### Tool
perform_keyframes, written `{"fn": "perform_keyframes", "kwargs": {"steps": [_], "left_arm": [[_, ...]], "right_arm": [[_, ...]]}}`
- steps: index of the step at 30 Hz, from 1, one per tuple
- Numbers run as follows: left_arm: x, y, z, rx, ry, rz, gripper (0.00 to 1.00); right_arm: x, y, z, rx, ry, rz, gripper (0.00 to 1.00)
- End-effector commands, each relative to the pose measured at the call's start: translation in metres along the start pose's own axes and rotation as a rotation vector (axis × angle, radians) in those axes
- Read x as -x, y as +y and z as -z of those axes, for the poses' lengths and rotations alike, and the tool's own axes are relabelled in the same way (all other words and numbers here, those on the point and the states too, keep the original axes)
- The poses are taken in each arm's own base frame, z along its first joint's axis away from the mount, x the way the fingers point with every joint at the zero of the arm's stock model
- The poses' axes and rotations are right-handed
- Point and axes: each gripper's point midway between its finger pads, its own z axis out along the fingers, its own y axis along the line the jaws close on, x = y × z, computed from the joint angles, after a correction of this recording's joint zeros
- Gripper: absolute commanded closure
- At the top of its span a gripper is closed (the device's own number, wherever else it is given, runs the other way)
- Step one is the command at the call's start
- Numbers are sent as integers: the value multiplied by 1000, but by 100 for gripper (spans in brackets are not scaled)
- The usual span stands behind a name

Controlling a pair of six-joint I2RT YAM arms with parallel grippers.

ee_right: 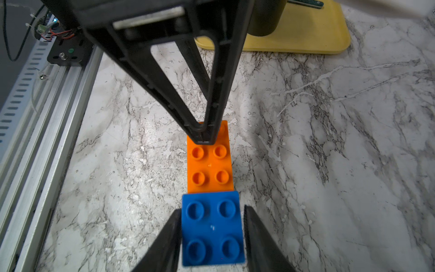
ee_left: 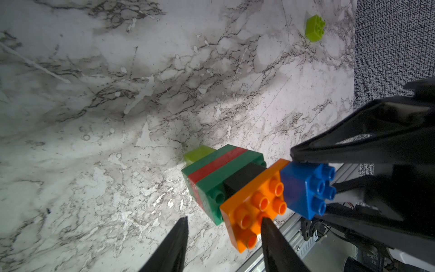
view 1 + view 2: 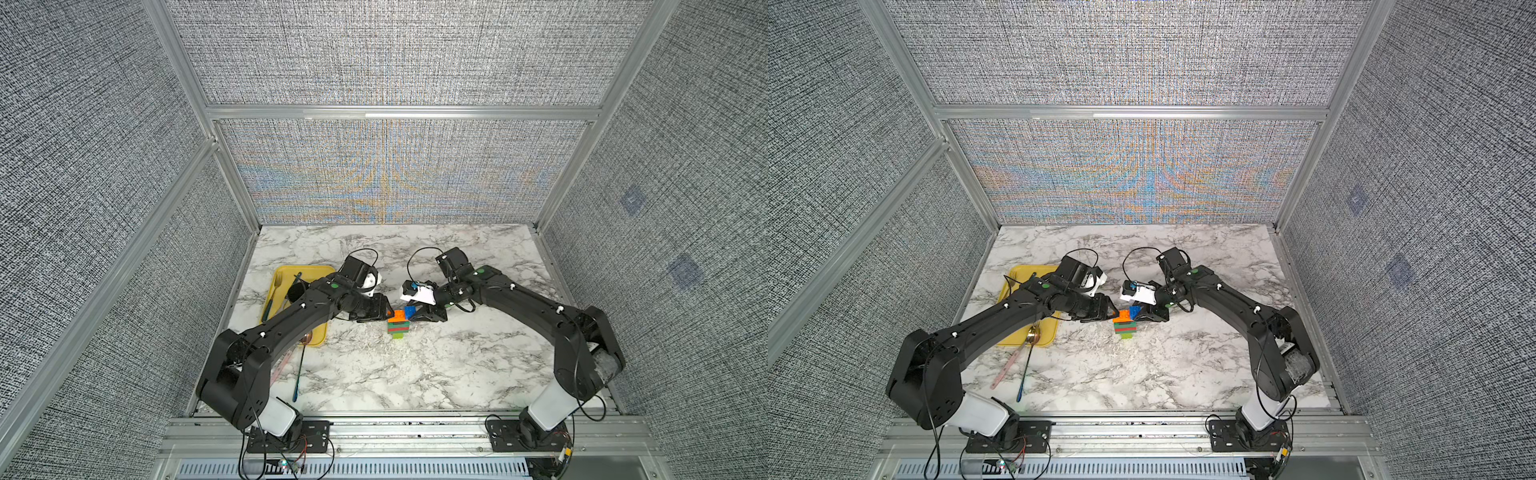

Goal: Assemble a carrot with lego
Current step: Assemble the lego brick with the lego brick, then pick up the lego brick from the center of the board.

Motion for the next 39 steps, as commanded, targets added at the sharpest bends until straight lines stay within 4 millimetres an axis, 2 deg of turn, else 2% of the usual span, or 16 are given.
{"fn": "perform_keyframes", "kwargs": {"steps": [1, 4, 7, 11, 13, 14, 16, 18, 20, 21, 25, 29, 33, 39], "left_arm": [[3, -7, 4, -23, -10, -13, 46], [4, -8, 5, -20, -10, -16, 46], [8, -9, 11, -7, -22, -32, 45], [19, -14, 26, 23, -76, -73, 41], [25, -15, 36, 45, -118, -104, 39], [29, -16, 43, 60, -145, -118, 37], [38, -16, 54, 96, -198, -134, 35], [47, -18, 65, 116, -249, -150, 33], [53, -22, 72, 117, -283, -168, 33], [56, -25, 74, 112, -295, -180, 33], [61, -32, 78, 99, -307, -208, 32], [62, -38, 78, 72, -306, -219, 32], [62, -40, 77, 59, -305, -222, 32], [59, -37, 73, 62, -291, -223, 32]], "right_arm": [[4, 0, 2, -4, -17, -7, 46], [7, 1, 7, -6, -42, -12, 39], [17, -2, 20, -30, -108, -31, 31], [32, -20, 58, -137, -249, -120, 27], [33, -40, 84, -254, -326, -210, 27], [27, -55, 100, -334, -363, -289, 27], [4, -82, 128, -479, -412, -493, 27], [-37, -110, 154, -642, -409, -741, 27], [-80, -125, 174, -786, -370, -930, 27], [-99, -129, 181, -860, -347, -991, 27], [-149, -137, 203, -1139, -292, -1103, 27], [-195, -148, 199, -1255, -181, -1243, 27], [-232, -158, 181, -1288, -48, -1350, 27], [-260, -165, 152, -1237, 32, -1428, 29]]}}
